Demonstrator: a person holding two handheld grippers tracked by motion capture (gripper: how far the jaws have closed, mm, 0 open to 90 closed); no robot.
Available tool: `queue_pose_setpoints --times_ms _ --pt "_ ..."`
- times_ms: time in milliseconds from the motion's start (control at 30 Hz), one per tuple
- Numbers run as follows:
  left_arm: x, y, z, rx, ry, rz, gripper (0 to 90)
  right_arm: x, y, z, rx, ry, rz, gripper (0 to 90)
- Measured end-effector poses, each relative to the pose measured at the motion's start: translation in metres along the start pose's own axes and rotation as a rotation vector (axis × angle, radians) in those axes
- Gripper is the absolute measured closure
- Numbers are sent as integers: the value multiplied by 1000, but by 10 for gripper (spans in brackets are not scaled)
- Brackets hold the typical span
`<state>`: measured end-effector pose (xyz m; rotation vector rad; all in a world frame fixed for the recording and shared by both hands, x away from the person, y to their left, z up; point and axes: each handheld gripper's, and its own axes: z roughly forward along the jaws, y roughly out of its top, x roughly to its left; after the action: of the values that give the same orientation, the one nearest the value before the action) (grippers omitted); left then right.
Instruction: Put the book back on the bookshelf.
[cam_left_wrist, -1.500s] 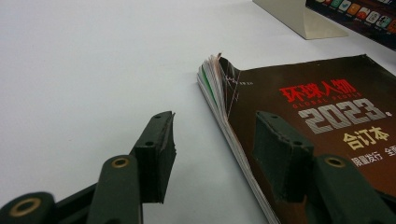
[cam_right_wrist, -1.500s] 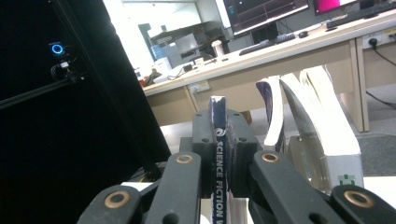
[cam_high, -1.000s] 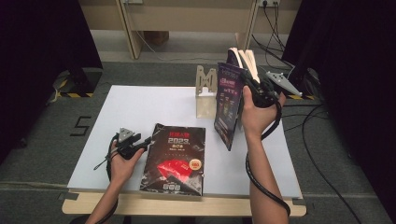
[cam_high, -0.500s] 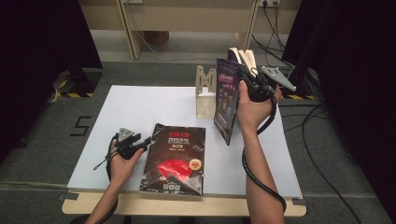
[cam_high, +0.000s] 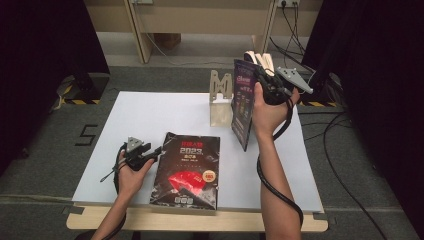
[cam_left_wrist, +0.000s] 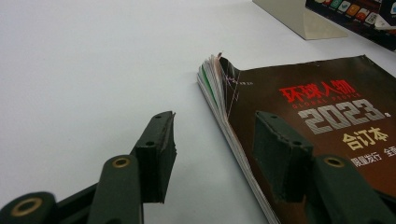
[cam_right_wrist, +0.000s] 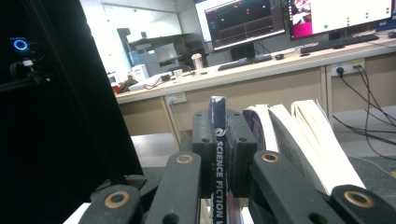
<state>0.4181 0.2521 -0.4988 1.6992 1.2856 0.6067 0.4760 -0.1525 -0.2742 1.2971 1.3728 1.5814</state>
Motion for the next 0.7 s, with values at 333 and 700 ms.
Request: queue_pose_setpoints --times_ms 333,700 --pt "0 0 0 -5 -1 -2 485 5 3 12 -12 -19 -28 850" --pt "0 0 0 -6 -2 -1 489 3 6 23 -9 -37 -35 850"
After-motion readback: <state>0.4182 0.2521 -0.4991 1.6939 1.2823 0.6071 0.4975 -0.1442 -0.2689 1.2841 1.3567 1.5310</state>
